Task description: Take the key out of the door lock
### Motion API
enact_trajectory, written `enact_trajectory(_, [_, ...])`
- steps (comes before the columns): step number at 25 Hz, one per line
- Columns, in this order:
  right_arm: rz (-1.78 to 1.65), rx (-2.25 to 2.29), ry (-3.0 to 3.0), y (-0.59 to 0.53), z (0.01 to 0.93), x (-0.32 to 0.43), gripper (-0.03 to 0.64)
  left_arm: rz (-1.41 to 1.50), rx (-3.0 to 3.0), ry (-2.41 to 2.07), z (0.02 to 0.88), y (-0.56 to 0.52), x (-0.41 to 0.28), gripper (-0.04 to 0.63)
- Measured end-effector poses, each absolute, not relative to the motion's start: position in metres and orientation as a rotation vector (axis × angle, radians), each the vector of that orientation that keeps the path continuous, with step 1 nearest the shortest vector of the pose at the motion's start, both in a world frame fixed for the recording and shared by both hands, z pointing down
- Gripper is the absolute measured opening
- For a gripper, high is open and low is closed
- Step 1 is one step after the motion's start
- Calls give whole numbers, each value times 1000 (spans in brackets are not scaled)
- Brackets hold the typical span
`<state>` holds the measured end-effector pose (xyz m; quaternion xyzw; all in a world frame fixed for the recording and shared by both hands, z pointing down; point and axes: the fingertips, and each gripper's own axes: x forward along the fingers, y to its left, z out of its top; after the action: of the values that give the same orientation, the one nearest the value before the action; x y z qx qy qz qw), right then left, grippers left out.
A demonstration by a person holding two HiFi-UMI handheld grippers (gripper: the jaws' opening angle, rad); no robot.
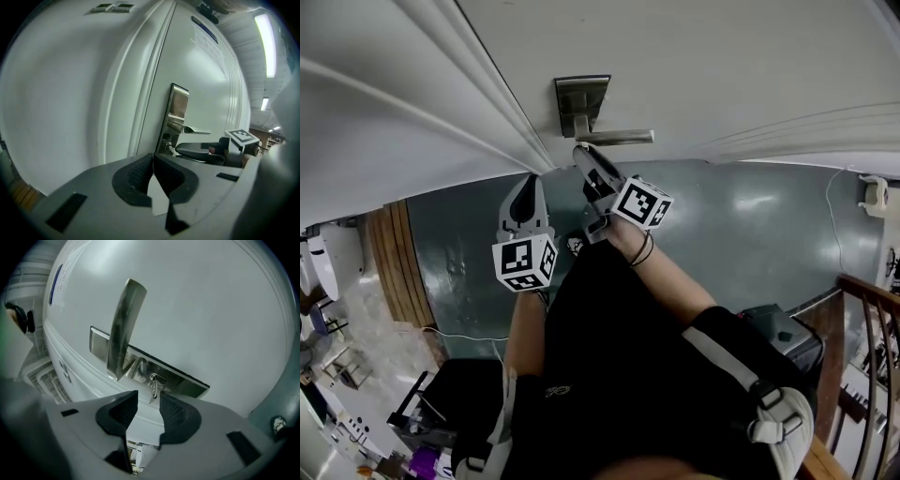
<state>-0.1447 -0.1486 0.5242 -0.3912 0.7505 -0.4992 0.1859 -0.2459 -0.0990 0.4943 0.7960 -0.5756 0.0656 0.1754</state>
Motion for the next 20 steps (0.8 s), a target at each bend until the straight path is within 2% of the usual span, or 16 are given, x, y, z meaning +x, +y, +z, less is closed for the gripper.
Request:
enact_trajectory(6, [-1478, -1013, 1991, -161, 523, -148, 153, 181, 2226, -1643, 497, -103, -244, 26])
enact_trajectory(20, [-1539, -942, 1939, -177, 529, -149, 46, 153, 2150, -1692, 500, -107, -249, 26])
